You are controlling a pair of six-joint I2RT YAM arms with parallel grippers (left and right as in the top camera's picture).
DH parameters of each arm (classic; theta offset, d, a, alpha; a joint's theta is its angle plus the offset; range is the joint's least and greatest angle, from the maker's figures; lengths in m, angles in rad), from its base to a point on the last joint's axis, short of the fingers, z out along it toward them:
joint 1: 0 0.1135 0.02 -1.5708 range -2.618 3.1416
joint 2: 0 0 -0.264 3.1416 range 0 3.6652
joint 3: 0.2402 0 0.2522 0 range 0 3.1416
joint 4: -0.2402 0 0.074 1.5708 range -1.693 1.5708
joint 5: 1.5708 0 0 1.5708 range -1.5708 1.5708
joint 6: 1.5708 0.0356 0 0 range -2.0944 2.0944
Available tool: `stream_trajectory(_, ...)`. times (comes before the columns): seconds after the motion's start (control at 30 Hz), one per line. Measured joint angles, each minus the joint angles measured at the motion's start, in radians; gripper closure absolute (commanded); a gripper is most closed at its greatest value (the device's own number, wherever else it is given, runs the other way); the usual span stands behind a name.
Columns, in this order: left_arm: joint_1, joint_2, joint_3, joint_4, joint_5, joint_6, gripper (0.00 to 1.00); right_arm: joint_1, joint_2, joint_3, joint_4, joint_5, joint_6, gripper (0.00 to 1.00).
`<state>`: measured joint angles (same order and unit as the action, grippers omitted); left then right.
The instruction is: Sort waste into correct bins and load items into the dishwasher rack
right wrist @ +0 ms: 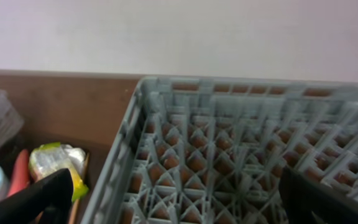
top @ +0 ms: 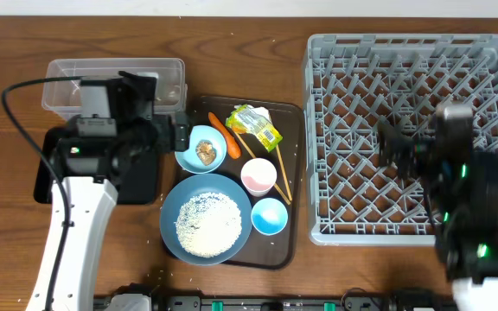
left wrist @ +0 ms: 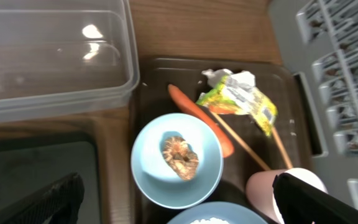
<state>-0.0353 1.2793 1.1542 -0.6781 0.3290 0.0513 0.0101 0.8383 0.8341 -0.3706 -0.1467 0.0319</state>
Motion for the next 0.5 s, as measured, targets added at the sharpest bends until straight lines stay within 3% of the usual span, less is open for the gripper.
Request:
stream_trajectory(0.27,-0.182,0.023,0.001,0.003,-0.161,-0.018,0.02,0.0,0.406,0.539,-0.468,-0.078,-0.019,0.01)
stream_trajectory(0.5,-0.318,0.166,0.002,0.009,-0.188,-0.035,0.02,0.0,0.54,0.673,-0.447,-0.169,-0.009,0.01)
